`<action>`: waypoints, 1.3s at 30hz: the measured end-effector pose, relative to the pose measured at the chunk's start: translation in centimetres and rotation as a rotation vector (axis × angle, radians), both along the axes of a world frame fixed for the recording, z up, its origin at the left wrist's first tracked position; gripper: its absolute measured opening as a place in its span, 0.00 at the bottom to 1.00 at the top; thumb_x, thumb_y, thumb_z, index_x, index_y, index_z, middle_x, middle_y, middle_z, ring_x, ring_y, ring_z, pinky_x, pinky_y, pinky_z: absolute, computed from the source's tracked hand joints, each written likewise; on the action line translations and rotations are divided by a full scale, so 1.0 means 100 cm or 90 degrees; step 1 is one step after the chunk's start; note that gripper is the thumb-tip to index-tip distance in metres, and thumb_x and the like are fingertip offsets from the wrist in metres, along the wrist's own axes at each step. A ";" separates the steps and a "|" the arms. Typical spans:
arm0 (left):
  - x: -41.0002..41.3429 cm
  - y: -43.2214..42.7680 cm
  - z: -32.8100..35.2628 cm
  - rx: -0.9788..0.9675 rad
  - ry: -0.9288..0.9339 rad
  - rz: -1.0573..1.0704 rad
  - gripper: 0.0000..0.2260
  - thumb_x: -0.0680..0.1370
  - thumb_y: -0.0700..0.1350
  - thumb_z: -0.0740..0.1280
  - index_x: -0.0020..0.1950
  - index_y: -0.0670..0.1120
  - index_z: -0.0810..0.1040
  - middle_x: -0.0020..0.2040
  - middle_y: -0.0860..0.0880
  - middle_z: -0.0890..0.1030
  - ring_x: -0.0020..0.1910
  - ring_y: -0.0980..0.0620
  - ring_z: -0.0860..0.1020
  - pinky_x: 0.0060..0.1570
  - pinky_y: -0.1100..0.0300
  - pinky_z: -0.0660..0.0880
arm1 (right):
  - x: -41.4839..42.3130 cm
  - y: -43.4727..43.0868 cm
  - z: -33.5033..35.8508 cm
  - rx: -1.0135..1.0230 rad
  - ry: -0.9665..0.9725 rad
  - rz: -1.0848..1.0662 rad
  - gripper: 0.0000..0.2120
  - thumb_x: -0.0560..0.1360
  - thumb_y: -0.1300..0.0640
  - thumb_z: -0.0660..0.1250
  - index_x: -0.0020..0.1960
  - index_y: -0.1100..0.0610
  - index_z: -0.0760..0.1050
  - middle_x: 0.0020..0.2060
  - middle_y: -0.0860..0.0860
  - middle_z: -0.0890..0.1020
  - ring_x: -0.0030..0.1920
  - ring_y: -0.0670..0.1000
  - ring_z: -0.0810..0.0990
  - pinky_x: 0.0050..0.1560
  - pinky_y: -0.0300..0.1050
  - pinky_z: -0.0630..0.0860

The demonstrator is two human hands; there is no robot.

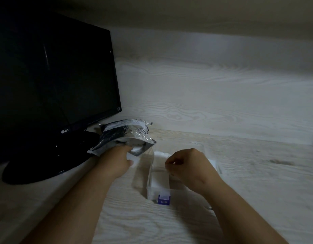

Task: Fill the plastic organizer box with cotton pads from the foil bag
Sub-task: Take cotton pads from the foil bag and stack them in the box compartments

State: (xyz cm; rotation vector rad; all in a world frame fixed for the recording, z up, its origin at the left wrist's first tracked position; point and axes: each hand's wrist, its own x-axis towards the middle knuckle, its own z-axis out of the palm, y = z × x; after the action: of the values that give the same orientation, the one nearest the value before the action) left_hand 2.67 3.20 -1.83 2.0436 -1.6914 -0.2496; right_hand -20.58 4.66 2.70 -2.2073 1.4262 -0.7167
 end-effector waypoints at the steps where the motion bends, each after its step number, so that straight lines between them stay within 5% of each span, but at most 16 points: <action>1: 0.000 -0.001 -0.001 0.007 -0.002 -0.001 0.25 0.75 0.47 0.71 0.72 0.51 0.71 0.71 0.47 0.71 0.69 0.47 0.69 0.68 0.55 0.66 | 0.000 0.000 0.000 0.000 0.003 0.001 0.07 0.73 0.55 0.68 0.44 0.48 0.85 0.40 0.44 0.84 0.42 0.43 0.82 0.47 0.41 0.79; 8: -0.004 0.001 0.005 -0.038 -0.030 0.014 0.08 0.74 0.42 0.71 0.50 0.51 0.80 0.58 0.47 0.79 0.57 0.48 0.77 0.55 0.59 0.73 | 0.001 0.000 -0.002 -0.004 -0.002 -0.006 0.06 0.72 0.54 0.68 0.42 0.48 0.84 0.40 0.44 0.84 0.41 0.44 0.81 0.46 0.42 0.79; 14: -0.018 0.013 0.021 -0.128 0.006 0.034 0.07 0.76 0.40 0.66 0.50 0.50 0.81 0.52 0.49 0.82 0.52 0.48 0.77 0.48 0.59 0.72 | 0.001 -0.001 0.000 0.010 -0.015 -0.016 0.07 0.73 0.55 0.67 0.41 0.49 0.83 0.38 0.44 0.84 0.40 0.43 0.81 0.44 0.40 0.79; 19: -0.036 0.018 0.033 -0.204 0.244 -0.015 0.10 0.75 0.38 0.69 0.41 0.54 0.82 0.40 0.56 0.81 0.41 0.56 0.78 0.38 0.64 0.69 | 0.000 -0.005 0.001 0.039 -0.063 -0.040 0.06 0.72 0.56 0.69 0.39 0.47 0.81 0.36 0.44 0.83 0.37 0.44 0.81 0.39 0.37 0.77; 23: -0.044 0.023 0.036 -0.153 0.455 -0.071 0.13 0.73 0.32 0.70 0.39 0.52 0.82 0.38 0.51 0.82 0.34 0.55 0.78 0.33 0.62 0.72 | 0.001 -0.006 0.000 0.075 -0.111 -0.047 0.03 0.72 0.55 0.71 0.43 0.48 0.78 0.37 0.47 0.84 0.37 0.48 0.83 0.44 0.49 0.82; 30: -0.049 0.027 0.037 -0.078 0.586 -0.119 0.13 0.70 0.27 0.71 0.40 0.42 0.71 0.34 0.42 0.77 0.32 0.48 0.79 0.27 0.58 0.75 | 0.003 -0.002 0.000 0.124 -0.272 -0.022 0.05 0.73 0.62 0.72 0.43 0.60 0.75 0.35 0.56 0.84 0.37 0.56 0.84 0.44 0.54 0.83; 34: -0.053 0.030 0.038 -0.041 0.566 -0.170 0.11 0.72 0.30 0.71 0.39 0.42 0.71 0.35 0.40 0.76 0.33 0.45 0.78 0.28 0.58 0.75 | 0.004 -0.002 0.000 0.144 -0.328 0.000 0.06 0.72 0.67 0.72 0.41 0.62 0.75 0.31 0.55 0.81 0.32 0.53 0.81 0.45 0.57 0.83; 39: -0.052 0.031 0.040 -0.074 0.436 -0.194 0.10 0.71 0.35 0.73 0.37 0.46 0.74 0.26 0.50 0.75 0.26 0.54 0.72 0.29 0.63 0.66 | 0.001 0.001 0.005 0.212 -0.322 0.014 0.07 0.71 0.72 0.71 0.40 0.62 0.78 0.32 0.55 0.81 0.31 0.53 0.79 0.42 0.52 0.82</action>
State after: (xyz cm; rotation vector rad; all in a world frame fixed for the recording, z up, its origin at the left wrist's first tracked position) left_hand -2.55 6.35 2.12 1.3725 -1.5052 -0.8238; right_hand -20.48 4.79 3.23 -1.6351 1.1602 -0.8797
